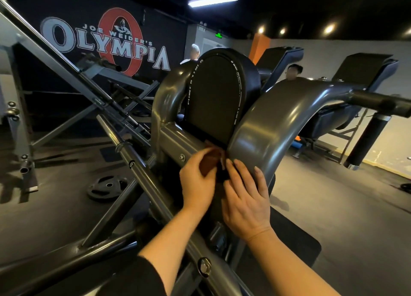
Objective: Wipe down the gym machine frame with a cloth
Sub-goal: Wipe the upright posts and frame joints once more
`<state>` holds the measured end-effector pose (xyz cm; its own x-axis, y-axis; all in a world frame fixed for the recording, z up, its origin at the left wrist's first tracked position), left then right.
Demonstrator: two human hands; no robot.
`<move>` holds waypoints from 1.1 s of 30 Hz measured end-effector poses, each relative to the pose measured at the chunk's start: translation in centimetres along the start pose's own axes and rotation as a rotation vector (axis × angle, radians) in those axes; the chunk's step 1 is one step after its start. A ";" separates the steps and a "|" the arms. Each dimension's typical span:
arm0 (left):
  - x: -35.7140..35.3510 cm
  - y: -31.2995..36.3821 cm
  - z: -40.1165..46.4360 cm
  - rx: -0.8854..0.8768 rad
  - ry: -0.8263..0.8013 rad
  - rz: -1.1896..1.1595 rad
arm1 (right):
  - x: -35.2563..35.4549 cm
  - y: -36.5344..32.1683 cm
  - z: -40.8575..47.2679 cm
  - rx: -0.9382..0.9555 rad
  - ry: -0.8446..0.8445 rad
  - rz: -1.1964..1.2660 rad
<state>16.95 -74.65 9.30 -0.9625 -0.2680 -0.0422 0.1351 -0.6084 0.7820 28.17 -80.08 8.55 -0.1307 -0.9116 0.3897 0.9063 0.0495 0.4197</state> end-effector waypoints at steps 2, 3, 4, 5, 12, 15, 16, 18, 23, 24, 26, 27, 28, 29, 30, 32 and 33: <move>-0.8 1.2 2.5 0.009 -0.155 0.034 | 0.0 0.0 0.0 0.001 -0.006 0.003; -1.1 1.2 3.4 0.035 -0.214 0.074 | -0.1 0.1 0.0 0.001 -0.013 0.001; -1.3 1.0 3.9 0.058 -0.261 0.116 | -0.2 0.0 -0.1 0.002 -0.026 -0.002; -1.4 0.8 4.3 0.077 -0.303 0.150 | -0.3 0.0 -0.1 0.004 -0.034 -0.008; -2.0 1.0 5.5 0.092 -0.417 0.370 | -0.3 -0.1 -0.1 -0.014 -0.041 0.000; -1.4 0.9 5.1 0.099 -0.455 0.346 | -0.2 -0.2 -0.1 -0.014 -0.029 0.023; -1.2 0.8 4.8 0.101 -0.452 0.294 | -0.3 -0.3 -0.1 -0.015 -0.031 0.027; -0.6 0.6 3.8 0.101 -0.411 0.214 | -0.3 -0.2 -0.1 -0.018 -0.041 0.032; 1.0 0.1 0.0 0.077 -0.255 0.161 | -0.1 -0.4 -0.1 -0.053 -0.051 0.082; 1.4 -0.2 -0.7 0.083 -0.256 0.142 | 0.0 -0.5 -0.1 -0.081 -0.055 0.110; 2.1 -1.4 -2.2 0.130 -0.267 0.080 | 0.5 -1.5 -0.3 -0.152 -0.066 0.230; 2.6 -2.2 -3.1 0.174 -0.247 0.060 | 0.4 -2.4 -0.8 -0.188 -0.085 0.321; 3.2 -3.1 -4.1 0.245 -0.206 0.032 | 0.3 -3.6 -1.5 -0.227 -0.126 0.425; 3.7 -4.0 -5.0 0.351 -0.151 -0.022 | 0.2 -4.9 -2.1 -0.273 -0.197 0.533; 4.3 -4.8 -6.0 0.478 -0.089 -0.129 | 0.0 -6.1 -2.8 -0.323 -0.297 0.635; 5.1 -5.8 -7.4 0.705 0.019 -0.425 | -1.0 -8.4 -3.9 -0.425 -0.522 0.832; 5.6 -6.3 -7.7 0.778 0.054 -0.524 | -1.7 -9.4 -4.3 -0.480 -0.612 0.946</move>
<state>12.51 -78.04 -0.65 -0.8411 -0.1473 -0.5204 -0.5266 0.0036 0.8501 21.60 -80.76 0.47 0.6095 -0.2495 0.7525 0.7860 0.3143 -0.5324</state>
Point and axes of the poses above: each hand's wrist, its own z-axis towards the middle knuckle, its own x-axis out of the back of the hand, y = z × x, the point moved 3 cm from there along z, towards the middle knuckle
